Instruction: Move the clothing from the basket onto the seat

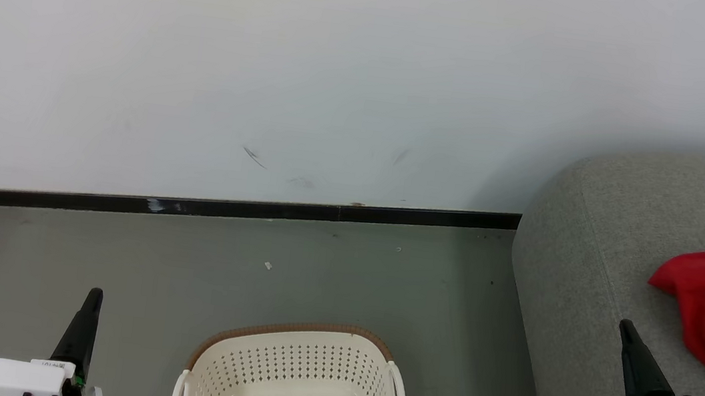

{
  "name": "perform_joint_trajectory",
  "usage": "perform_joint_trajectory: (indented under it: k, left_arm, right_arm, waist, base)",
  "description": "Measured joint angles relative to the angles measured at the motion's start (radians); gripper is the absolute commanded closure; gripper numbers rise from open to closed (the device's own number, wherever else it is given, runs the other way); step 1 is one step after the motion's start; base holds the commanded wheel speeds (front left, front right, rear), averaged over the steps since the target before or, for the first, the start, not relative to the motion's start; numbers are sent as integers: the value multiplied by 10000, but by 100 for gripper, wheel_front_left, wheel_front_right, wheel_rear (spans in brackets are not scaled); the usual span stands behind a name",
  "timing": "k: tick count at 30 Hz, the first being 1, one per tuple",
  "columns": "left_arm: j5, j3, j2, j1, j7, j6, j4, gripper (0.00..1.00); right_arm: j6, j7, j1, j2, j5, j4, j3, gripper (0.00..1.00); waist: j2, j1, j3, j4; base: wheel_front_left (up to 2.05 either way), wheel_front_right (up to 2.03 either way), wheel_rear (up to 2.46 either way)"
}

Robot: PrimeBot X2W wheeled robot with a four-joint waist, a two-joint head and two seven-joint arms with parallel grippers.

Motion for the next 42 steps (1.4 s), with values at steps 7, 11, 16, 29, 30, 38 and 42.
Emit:
perform_joint_trajectory:
  k: [7, 11, 16, 29, 30, 38, 42]
  left_arm:
    - [0, 0, 0, 0, 0, 0, 4, 100]
    - [0, 0, 0, 0, 0, 0, 8, 100]
    - [0, 2, 0, 0, 2, 0, 15, 100]
    - [0, 2, 0, -1, 2, 0, 23, 100]
    - [0, 2, 0, -1, 2, 0, 23, 100]
    - [0, 2, 0, -1, 2, 0, 27, 100]
    - [0, 2, 0, -1, 2, -2, 27, 100]
  right_arm:
    - [0, 0, 0, 0, 0, 2, 0, 100]
    - [0, 0, -1, 0, 0, 2, 0, 100]
    - [0, 0, -1, 0, 0, 4, 0, 100]
    - [0, 0, -1, 0, 2, 4, 2, 100]
    - [0, 0, -1, 0, 2, 4, 2, 100]
    - [0, 0, -1, 0, 10, 6, 2, 100]
    - [0, 0, -1, 0, 10, 6, 2, 100]
  waist:
    - [0, 0, 0, 0]
    - [0, 0, 0, 0]
    - [0, 0, 0, 0]
    - [0, -1, 0, -1]
    - [0, -1, 0, -1]
    - [0, -1, 0, -1]
    - [0, -1, 0, -1]
  base:
    - [0, 0, 0]
    - [0, 0, 0]
    - [0, 0, 0]
    - [0, 0, 0]
    - [0, 0, 0]
    - [0, 0, 0]
    - [0, 0, 0]
